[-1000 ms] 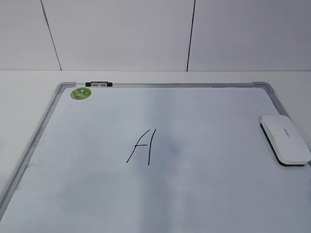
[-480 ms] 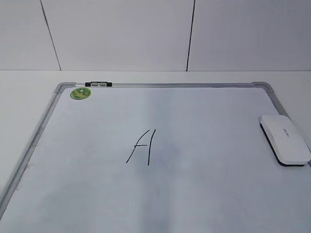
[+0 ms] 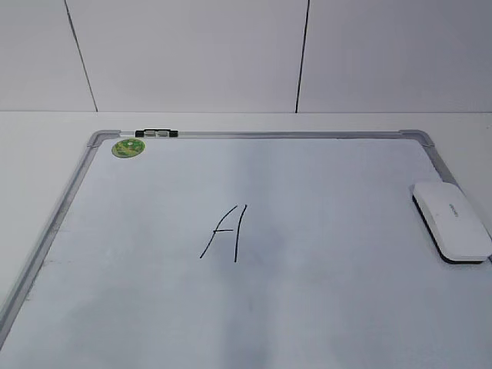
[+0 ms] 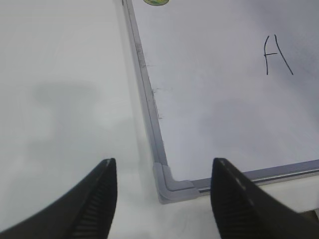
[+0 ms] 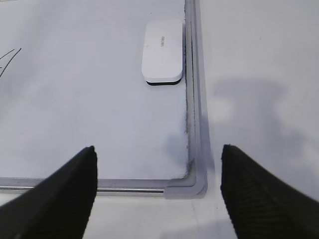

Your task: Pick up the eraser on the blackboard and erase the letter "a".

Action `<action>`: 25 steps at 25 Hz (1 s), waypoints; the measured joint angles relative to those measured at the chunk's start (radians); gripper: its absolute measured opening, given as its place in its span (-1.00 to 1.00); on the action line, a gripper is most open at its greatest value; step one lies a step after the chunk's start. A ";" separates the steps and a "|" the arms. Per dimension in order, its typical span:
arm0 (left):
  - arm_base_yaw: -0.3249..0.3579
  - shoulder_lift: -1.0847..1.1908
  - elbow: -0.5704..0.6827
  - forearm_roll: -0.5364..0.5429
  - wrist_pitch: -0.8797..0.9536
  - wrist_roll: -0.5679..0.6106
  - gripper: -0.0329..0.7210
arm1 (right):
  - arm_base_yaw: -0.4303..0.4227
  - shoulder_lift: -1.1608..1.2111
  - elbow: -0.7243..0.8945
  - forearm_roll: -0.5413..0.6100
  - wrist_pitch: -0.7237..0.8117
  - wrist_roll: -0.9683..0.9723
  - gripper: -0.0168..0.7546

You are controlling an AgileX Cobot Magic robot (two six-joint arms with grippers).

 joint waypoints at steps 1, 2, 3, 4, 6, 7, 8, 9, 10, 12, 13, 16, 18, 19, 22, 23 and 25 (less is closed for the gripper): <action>0.000 0.000 0.000 0.000 0.000 0.000 0.27 | 0.000 0.000 0.000 0.000 -0.002 0.000 0.58; 0.000 0.000 0.000 0.000 0.000 0.000 0.27 | 0.000 0.000 0.000 0.000 -0.004 0.000 0.58; 0.000 0.000 0.000 0.000 0.000 0.000 0.27 | 0.000 0.000 0.000 0.000 -0.004 0.000 0.58; 0.000 0.000 0.000 0.000 0.000 0.000 0.27 | 0.000 0.000 0.000 0.000 -0.004 0.000 0.58; 0.000 0.000 0.000 -0.002 0.000 0.000 0.26 | 0.000 0.000 0.000 0.000 -0.004 0.000 0.58; 0.000 0.000 0.000 -0.002 0.000 0.000 0.26 | 0.000 0.000 0.000 0.000 -0.004 0.000 0.58; 0.000 0.000 0.000 -0.002 0.000 0.000 0.26 | 0.000 0.000 0.000 0.000 -0.004 0.000 0.58; 0.000 0.000 0.000 -0.002 0.000 0.000 0.25 | 0.000 0.000 0.000 0.000 -0.004 0.000 0.58; 0.000 0.000 0.000 -0.002 0.000 0.000 0.24 | 0.000 0.000 0.000 0.000 -0.004 0.000 0.58; 0.000 0.000 0.000 -0.002 0.000 0.000 0.22 | 0.000 0.000 0.000 0.000 -0.004 0.000 0.58; 0.000 0.000 0.000 -0.002 0.000 0.000 0.21 | 0.000 0.000 0.000 0.000 -0.005 0.000 0.58; 0.000 -0.005 0.000 -0.002 0.000 0.000 0.19 | 0.000 0.000 0.000 0.000 -0.005 0.000 0.58; 0.000 -0.024 0.000 -0.002 0.000 0.000 0.18 | 0.000 -0.013 0.000 -0.001 -0.007 0.000 0.58; 0.000 -0.035 0.000 -0.002 0.000 0.000 0.18 | 0.000 -0.021 0.000 -0.001 -0.007 0.000 0.58; 0.002 -0.070 0.000 -0.002 0.000 0.000 0.18 | 0.000 -0.033 0.000 -0.002 -0.007 0.000 0.58; 0.004 -0.086 0.000 -0.002 0.000 0.000 0.18 | 0.000 -0.033 0.000 -0.002 -0.007 0.000 0.58; 0.013 -0.101 0.000 -0.002 0.003 0.000 0.18 | 0.000 -0.034 0.000 -0.003 -0.007 0.000 0.58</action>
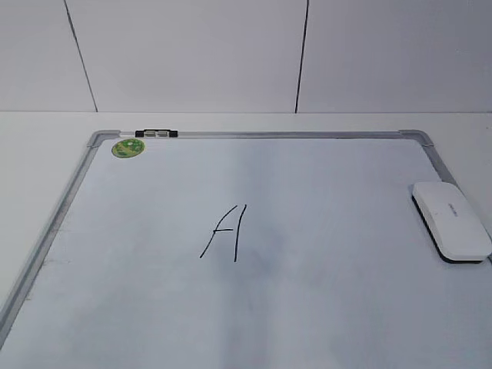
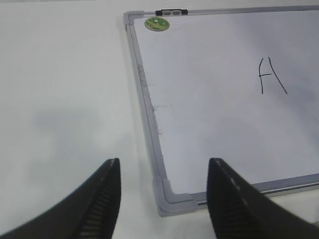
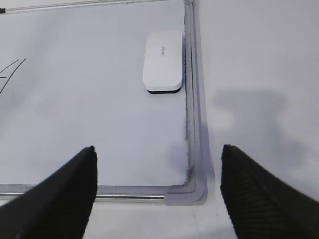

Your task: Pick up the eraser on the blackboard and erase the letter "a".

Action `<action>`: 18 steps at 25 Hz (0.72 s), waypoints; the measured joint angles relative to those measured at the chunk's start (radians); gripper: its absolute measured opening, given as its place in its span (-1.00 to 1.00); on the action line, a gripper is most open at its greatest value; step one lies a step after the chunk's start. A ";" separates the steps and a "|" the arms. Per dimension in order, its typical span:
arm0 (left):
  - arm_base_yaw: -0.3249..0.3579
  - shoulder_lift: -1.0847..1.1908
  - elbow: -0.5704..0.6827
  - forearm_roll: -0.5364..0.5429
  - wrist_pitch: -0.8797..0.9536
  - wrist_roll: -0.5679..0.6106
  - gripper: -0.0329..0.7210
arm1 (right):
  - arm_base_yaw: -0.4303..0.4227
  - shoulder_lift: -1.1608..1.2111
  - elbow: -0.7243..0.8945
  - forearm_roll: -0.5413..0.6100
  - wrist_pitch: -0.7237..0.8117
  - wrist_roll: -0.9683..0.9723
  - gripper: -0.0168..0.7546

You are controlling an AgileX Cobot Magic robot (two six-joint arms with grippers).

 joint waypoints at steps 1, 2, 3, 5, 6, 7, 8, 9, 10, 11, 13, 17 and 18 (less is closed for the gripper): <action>0.005 0.000 0.000 0.000 0.001 0.000 0.18 | 0.000 -0.002 0.000 0.000 -0.001 -0.002 0.58; 0.007 0.000 0.000 0.000 0.001 0.000 0.18 | 0.000 -0.002 0.000 0.000 -0.001 -0.002 0.58; 0.009 0.000 0.000 0.000 0.001 0.000 0.18 | 0.000 -0.002 0.000 0.000 -0.001 -0.002 0.58; 0.010 0.000 0.000 0.000 0.001 0.000 0.18 | 0.000 -0.002 0.000 -0.002 -0.001 -0.002 0.58; 0.011 0.000 0.000 0.000 0.001 0.000 0.17 | 0.000 -0.002 0.000 -0.002 -0.001 -0.002 0.58; 0.016 0.000 0.000 0.000 0.001 0.000 0.16 | -0.007 -0.002 0.000 -0.002 -0.001 -0.002 0.58; 0.023 0.000 0.000 0.000 0.001 0.000 0.15 | -0.019 -0.002 0.000 -0.002 -0.001 -0.002 0.58; 0.033 0.000 0.000 0.000 0.001 0.000 0.14 | -0.032 -0.002 0.000 -0.002 -0.001 -0.002 0.58; 0.046 0.000 0.000 0.000 0.001 0.000 0.13 | -0.049 -0.002 0.000 -0.002 -0.001 -0.002 0.58; 0.058 0.000 0.000 0.000 0.001 0.000 0.12 | -0.068 -0.002 0.000 -0.002 -0.001 -0.002 0.58; 0.088 0.000 0.000 0.000 0.001 0.000 0.09 | -0.099 -0.002 0.000 -0.002 -0.001 -0.002 0.58; 0.133 0.000 0.000 0.000 0.001 0.000 0.08 | -0.136 -0.002 0.000 -0.002 -0.001 -0.002 0.58; 0.137 0.000 0.000 0.000 0.001 0.000 0.08 | -0.138 -0.002 0.000 -0.002 -0.001 -0.002 0.58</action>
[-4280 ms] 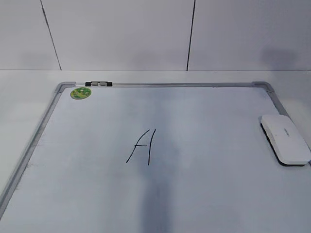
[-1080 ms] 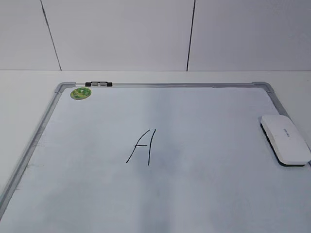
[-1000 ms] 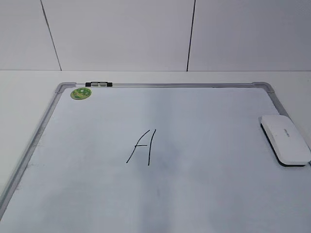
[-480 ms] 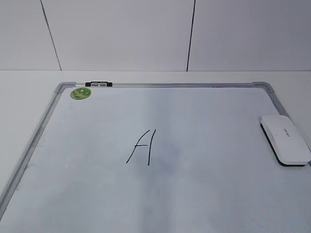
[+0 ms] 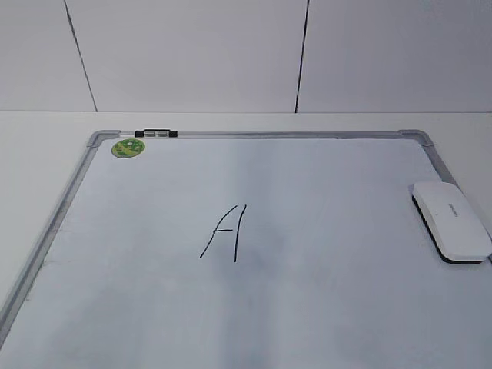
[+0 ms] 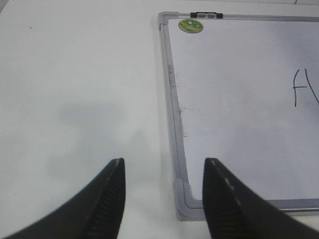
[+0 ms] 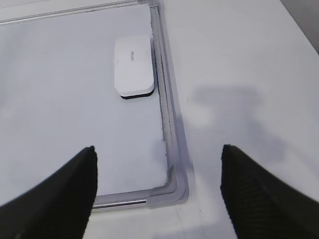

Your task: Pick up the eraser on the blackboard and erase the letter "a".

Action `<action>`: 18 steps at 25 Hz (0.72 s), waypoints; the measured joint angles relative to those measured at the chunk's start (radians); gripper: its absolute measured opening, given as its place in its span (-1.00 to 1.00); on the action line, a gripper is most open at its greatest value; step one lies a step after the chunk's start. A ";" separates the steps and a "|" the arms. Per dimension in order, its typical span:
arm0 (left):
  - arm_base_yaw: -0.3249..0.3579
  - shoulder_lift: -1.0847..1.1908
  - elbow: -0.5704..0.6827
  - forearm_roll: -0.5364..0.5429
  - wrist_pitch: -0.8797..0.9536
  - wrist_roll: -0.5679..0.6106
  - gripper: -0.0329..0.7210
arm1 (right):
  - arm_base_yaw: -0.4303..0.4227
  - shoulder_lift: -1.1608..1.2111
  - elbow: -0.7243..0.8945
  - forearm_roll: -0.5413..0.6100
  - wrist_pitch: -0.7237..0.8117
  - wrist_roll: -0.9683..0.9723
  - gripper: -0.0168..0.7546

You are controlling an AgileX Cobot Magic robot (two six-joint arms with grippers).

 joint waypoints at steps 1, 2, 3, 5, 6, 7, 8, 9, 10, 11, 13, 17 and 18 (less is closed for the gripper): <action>0.005 0.000 0.000 0.000 0.000 0.000 0.08 | 0.000 0.000 0.000 0.000 0.000 0.000 0.58; 0.007 0.000 0.000 0.000 0.000 0.000 0.08 | 0.000 0.000 0.000 0.000 0.000 0.000 0.58; 0.009 0.000 0.000 0.000 0.000 0.000 0.08 | 0.000 0.000 0.000 0.000 0.000 0.000 0.58; 0.015 0.000 0.000 0.000 0.000 0.000 0.08 | 0.000 0.000 0.000 0.000 0.000 0.000 0.58; 0.020 0.000 0.000 0.000 0.000 0.000 0.08 | 0.000 0.000 0.000 -0.002 0.000 0.000 0.58; 0.024 0.000 0.000 0.000 0.000 0.000 0.08 | 0.000 0.000 0.000 -0.001 0.000 0.000 0.58; 0.029 0.000 0.000 0.000 0.000 0.000 0.07 | 0.000 0.000 0.000 -0.002 0.000 0.000 0.58; 0.031 0.000 0.000 0.000 0.000 0.000 0.07 | 0.000 0.000 0.000 -0.002 0.000 0.000 0.58; 0.031 0.000 0.000 0.000 0.000 0.000 0.07 | 0.000 0.000 0.000 -0.002 0.000 0.000 0.58; 0.031 0.000 0.000 0.000 0.000 0.000 0.07 | 0.000 0.000 0.000 -0.002 0.000 0.000 0.58; 0.031 0.000 0.000 0.000 0.000 0.000 0.07 | 0.000 0.000 0.000 -0.002 0.000 0.000 0.58; 0.031 0.000 0.000 0.000 0.000 0.000 0.07 | 0.000 0.000 0.000 -0.002 0.000 0.000 0.58; 0.031 0.000 0.000 0.000 0.000 0.000 0.07 | 0.000 0.000 0.000 -0.002 0.000 0.000 0.58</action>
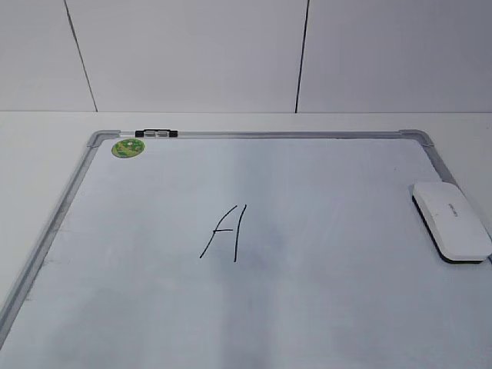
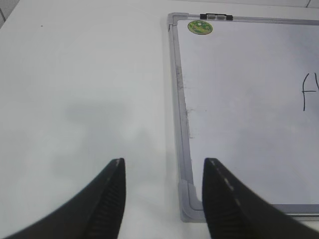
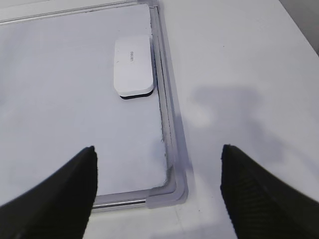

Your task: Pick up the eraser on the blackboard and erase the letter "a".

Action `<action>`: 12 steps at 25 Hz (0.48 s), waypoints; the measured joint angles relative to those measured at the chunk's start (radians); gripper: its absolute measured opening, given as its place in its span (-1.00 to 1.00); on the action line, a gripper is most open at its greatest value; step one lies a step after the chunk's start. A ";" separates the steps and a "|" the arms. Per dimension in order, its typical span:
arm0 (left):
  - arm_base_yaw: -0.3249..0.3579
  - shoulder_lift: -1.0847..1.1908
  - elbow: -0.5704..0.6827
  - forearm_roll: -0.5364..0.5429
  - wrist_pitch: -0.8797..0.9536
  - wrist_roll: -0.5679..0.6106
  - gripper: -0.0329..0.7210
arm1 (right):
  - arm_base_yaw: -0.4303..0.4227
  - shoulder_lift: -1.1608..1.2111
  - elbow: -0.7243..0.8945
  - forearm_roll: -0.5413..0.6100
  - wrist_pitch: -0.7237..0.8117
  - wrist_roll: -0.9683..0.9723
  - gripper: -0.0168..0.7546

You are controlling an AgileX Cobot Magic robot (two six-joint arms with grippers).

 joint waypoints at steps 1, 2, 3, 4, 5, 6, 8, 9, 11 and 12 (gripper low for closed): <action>0.000 0.000 0.000 0.000 0.000 0.000 0.07 | 0.000 0.000 0.000 0.000 0.000 0.000 0.58; 0.000 0.000 0.000 0.000 0.000 0.000 0.07 | 0.000 0.000 0.000 0.000 0.000 0.000 0.58; 0.000 0.000 0.000 0.000 0.000 0.000 0.07 | 0.000 0.000 0.000 0.000 0.000 0.000 0.58; 0.000 0.000 0.000 0.000 0.000 0.000 0.07 | 0.000 0.000 0.000 0.000 0.000 0.000 0.58; 0.000 0.000 0.000 0.000 0.000 0.000 0.07 | 0.000 0.000 0.000 0.000 0.000 0.000 0.58; 0.000 0.000 0.000 0.000 0.000 0.000 0.07 | 0.000 0.000 0.000 0.000 0.000 0.000 0.58; 0.000 0.000 0.000 0.000 0.000 0.000 0.07 | 0.000 0.000 0.000 0.000 0.000 0.000 0.58; 0.000 0.000 0.000 0.000 0.000 0.000 0.07 | 0.000 0.000 0.000 0.000 0.000 0.000 0.58; 0.000 0.000 0.000 0.000 0.000 0.000 0.07 | 0.000 0.000 0.000 0.000 0.000 0.000 0.58; 0.000 0.000 0.000 0.000 0.000 0.000 0.07 | 0.000 0.000 0.000 0.000 0.000 -0.002 0.58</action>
